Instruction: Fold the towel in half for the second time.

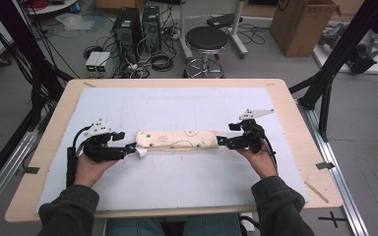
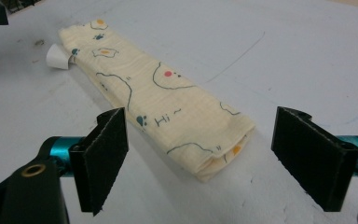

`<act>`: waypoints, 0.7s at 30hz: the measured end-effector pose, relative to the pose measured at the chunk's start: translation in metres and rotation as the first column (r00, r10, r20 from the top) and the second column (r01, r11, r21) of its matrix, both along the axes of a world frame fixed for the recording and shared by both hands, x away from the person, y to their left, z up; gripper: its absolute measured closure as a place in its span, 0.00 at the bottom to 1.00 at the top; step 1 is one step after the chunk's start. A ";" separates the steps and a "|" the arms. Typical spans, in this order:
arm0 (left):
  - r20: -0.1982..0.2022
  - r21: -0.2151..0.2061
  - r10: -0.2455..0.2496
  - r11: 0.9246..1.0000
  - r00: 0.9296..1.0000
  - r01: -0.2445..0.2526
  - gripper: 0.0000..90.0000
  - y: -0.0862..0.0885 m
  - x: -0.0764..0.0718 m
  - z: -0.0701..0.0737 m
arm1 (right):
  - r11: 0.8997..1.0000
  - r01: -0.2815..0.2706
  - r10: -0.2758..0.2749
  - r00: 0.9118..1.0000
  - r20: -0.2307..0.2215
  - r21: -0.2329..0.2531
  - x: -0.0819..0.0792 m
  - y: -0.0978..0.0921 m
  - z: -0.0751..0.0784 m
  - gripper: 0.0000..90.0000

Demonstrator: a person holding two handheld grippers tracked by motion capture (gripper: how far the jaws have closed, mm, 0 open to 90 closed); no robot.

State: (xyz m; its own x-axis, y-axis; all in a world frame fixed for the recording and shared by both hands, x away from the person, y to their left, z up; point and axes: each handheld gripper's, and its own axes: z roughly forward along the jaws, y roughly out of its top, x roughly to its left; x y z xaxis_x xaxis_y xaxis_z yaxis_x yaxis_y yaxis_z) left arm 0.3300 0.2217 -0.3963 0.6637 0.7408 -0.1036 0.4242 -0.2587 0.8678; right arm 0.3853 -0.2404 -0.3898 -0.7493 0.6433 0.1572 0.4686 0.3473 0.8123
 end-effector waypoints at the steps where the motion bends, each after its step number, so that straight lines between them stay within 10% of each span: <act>1: 0.003 0.001 0.000 1.000 1.000 0.000 0.38 0.000 -0.001 0.000 | 1.000 0.000 0.000 1.000 0.003 0.002 -0.001 -0.001 0.001 0.19; 21: 0.010 0.003 -0.002 1.000 1.000 0.002 0.35 0.007 -0.016 0.002 | 1.000 0.007 -0.007 0.999 0.039 -0.005 -0.019 -0.011 0.003 0.17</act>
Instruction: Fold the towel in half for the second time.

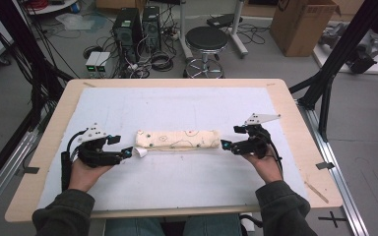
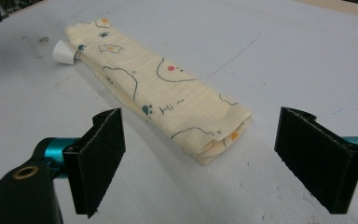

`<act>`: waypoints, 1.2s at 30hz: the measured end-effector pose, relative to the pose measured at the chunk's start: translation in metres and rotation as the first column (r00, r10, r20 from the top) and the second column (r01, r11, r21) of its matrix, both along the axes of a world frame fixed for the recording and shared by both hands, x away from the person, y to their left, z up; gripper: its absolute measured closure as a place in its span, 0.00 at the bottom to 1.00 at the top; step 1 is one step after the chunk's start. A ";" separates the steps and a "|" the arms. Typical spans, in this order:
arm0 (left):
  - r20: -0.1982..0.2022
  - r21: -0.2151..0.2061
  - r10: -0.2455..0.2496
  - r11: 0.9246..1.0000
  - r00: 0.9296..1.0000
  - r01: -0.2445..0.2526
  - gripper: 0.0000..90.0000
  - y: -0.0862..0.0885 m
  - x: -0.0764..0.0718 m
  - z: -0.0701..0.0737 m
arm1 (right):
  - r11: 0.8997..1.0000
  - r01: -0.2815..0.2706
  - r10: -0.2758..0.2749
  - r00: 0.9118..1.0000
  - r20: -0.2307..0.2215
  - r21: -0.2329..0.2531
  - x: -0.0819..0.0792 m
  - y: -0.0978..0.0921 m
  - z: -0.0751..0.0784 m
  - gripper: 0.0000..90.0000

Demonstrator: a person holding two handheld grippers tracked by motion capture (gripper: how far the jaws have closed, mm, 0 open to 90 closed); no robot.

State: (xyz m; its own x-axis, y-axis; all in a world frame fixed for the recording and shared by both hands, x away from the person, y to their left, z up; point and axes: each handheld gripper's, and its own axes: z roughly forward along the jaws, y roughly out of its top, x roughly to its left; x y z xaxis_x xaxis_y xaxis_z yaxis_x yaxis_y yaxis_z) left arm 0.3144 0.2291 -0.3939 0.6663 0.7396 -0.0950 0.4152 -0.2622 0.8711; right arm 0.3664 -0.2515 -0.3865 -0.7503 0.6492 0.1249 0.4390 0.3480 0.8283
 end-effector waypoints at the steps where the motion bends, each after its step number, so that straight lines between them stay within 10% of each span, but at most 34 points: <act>1: -0.002 0.004 0.000 1.000 1.000 0.000 0.34 0.000 -0.001 0.000 | 1.000 0.002 -0.002 1.000 -0.002 0.001 -0.001 -0.001 -0.001 0.17; 36: -0.005 0.026 -0.014 1.000 1.000 0.014 0.32 0.005 -0.034 -0.012 | 1.000 0.024 -0.024 1.000 0.014 -0.007 -0.041 -0.023 -0.019 0.14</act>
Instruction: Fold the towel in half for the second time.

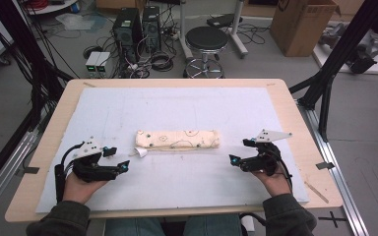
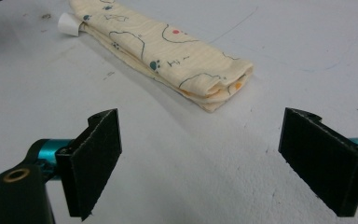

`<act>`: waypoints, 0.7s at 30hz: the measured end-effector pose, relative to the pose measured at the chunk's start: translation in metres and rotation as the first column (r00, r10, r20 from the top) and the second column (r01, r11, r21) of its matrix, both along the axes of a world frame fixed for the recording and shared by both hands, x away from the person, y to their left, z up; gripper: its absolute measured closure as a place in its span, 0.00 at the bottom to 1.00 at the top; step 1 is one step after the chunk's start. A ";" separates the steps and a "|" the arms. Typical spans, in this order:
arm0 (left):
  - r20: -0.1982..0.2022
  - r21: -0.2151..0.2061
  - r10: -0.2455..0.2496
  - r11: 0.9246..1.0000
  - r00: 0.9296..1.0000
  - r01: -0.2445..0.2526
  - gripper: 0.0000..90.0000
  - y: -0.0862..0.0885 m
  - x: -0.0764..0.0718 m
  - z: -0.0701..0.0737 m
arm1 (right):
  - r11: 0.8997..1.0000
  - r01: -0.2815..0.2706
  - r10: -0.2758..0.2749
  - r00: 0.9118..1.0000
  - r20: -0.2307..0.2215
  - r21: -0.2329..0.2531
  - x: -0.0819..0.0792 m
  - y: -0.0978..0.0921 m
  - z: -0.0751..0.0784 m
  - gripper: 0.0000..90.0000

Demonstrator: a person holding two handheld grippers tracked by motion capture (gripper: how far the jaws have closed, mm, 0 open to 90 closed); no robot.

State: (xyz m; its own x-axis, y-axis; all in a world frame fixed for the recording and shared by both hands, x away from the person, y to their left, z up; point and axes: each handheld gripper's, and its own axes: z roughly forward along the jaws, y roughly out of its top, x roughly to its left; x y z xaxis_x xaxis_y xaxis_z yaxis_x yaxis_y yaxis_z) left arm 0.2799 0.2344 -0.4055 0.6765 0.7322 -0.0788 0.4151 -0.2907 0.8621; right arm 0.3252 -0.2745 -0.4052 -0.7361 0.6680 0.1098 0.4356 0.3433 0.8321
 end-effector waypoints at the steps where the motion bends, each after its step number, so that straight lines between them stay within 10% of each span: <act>1: -0.004 0.000 0.003 1.000 1.000 -0.003 0.32 0.000 -0.001 -0.001 | 1.000 -0.001 0.001 1.000 0.004 0.001 -0.001 0.000 0.000 0.14; 21: 0.008 0.014 0.028 1.000 1.000 -0.028 0.28 0.010 -0.021 -0.006 | 1.000 0.031 -0.031 1.000 0.002 0.000 -0.023 -0.016 -0.012 0.14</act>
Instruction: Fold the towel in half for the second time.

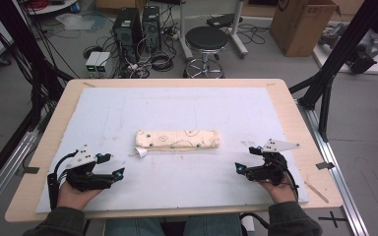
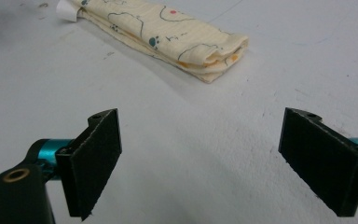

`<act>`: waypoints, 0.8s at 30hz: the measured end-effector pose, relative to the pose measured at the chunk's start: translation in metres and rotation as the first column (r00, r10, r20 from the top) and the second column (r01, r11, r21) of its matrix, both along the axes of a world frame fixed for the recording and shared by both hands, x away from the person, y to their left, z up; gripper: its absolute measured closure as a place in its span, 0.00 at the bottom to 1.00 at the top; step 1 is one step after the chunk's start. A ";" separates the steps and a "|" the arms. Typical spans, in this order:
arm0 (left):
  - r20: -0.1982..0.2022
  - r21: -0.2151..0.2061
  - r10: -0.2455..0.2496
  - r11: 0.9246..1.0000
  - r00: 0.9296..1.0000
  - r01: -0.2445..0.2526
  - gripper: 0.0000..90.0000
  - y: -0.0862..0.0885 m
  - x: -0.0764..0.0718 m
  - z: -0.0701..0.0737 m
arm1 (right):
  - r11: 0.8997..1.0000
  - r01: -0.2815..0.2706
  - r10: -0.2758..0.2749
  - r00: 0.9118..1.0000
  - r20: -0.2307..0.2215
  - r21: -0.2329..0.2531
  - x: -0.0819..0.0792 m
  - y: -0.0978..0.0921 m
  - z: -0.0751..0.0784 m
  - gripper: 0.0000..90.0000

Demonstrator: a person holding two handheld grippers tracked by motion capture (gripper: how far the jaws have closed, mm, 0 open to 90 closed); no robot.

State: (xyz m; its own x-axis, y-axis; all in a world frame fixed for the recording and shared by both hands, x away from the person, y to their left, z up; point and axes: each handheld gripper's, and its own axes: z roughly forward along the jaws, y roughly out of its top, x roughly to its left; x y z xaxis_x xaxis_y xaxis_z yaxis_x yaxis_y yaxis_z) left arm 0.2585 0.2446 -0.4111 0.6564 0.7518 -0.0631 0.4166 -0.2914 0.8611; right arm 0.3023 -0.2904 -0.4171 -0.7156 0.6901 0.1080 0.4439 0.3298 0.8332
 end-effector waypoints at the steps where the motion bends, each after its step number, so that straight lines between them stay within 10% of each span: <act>1: 0.000 0.000 -0.001 1.000 1.000 0.001 0.28 0.000 -0.001 0.000 | 1.000 -0.002 0.002 1.000 -0.003 0.002 -0.001 0.000 0.000 0.14; 24: 0.019 0.028 0.006 1.000 1.000 -0.006 0.27 -0.002 -0.028 -0.005 | 1.000 -0.020 0.020 1.000 -0.016 -0.014 -0.031 -0.001 -0.009 0.14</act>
